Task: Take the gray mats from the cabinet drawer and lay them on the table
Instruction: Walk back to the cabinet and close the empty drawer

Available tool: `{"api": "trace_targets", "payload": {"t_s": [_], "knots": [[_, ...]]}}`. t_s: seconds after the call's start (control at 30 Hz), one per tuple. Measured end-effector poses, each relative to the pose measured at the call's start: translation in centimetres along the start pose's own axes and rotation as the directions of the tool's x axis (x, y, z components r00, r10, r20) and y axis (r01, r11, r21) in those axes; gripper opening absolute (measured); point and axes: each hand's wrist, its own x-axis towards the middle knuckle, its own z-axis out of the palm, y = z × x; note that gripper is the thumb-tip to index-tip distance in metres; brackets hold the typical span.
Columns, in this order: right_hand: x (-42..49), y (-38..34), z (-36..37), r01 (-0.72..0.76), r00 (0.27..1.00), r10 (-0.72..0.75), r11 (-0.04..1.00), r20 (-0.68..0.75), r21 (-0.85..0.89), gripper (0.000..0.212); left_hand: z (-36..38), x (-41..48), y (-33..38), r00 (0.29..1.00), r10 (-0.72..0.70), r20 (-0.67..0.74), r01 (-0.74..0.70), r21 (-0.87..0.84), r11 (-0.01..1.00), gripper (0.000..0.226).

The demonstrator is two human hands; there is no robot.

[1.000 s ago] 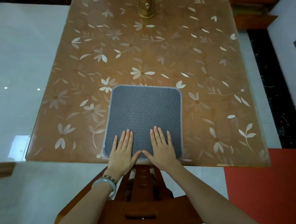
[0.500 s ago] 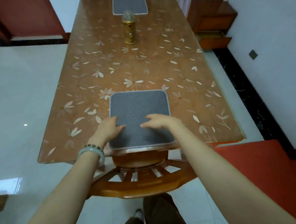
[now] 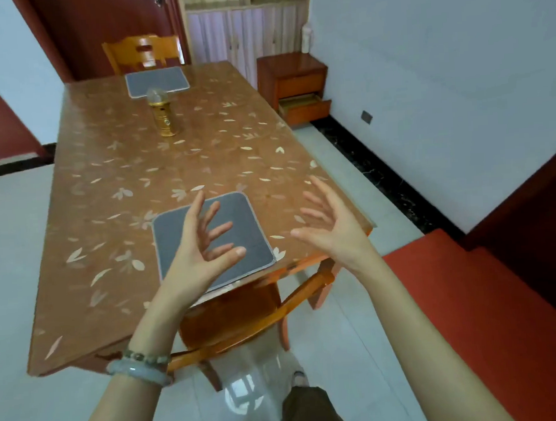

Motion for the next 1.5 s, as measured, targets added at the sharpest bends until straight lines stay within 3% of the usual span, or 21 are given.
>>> {"api": "trace_targets", "payload": {"t_s": [0.37, 0.6, 0.77, 0.93, 1.23, 1.5], "knots": [[-4.0, 3.0, -12.4, -0.053, 0.978, 0.061, 0.998, -0.198, 0.046, 0.096, 12.7, 4.5, 1.8, 0.966, 0.086, 0.245, -0.079, -0.042, 0.996, 0.115], [-3.3, 6.0, -24.0, -0.058, 0.968, 0.06, 0.998, -0.244, 0.017, 0.093, 24.7, 9.7, 1.8, 0.951, 0.089, 0.297, -0.068, -0.081, 0.994, 0.12], [-1.0, 8.0, -34.0, -0.059, 0.975, 0.059, 0.998, -0.215, 0.008, 0.093, 34.0, 13.6, 2.2, 0.974, 0.091, 0.208, -0.064, -0.132, 0.989, 0.106], [2.5, 9.4, -40.2, -0.051, 0.989, 0.052, 0.999, -0.141, 0.012, 0.092, 39.7, 17.3, 2.6, 0.992, 0.073, 0.108, -0.061, -0.109, 0.992, 0.108], [11.8, 11.9, -45.0, -0.009, 1.0, 0.009, 0.999, -0.008, 0.047, 0.09, 43.0, 25.0, 0.7, 1.0, 0.009, -0.012, -0.01, -0.049, 0.999, 0.101], [24.7, 14.1, -49.9, -0.001, 1.0, 0.0, 0.998, 0.009, 0.068, 0.088, 45.4, 37.5, -2.2, 0.999, -0.02, -0.048, 0.018, -0.042, 0.999, 0.104]]}}
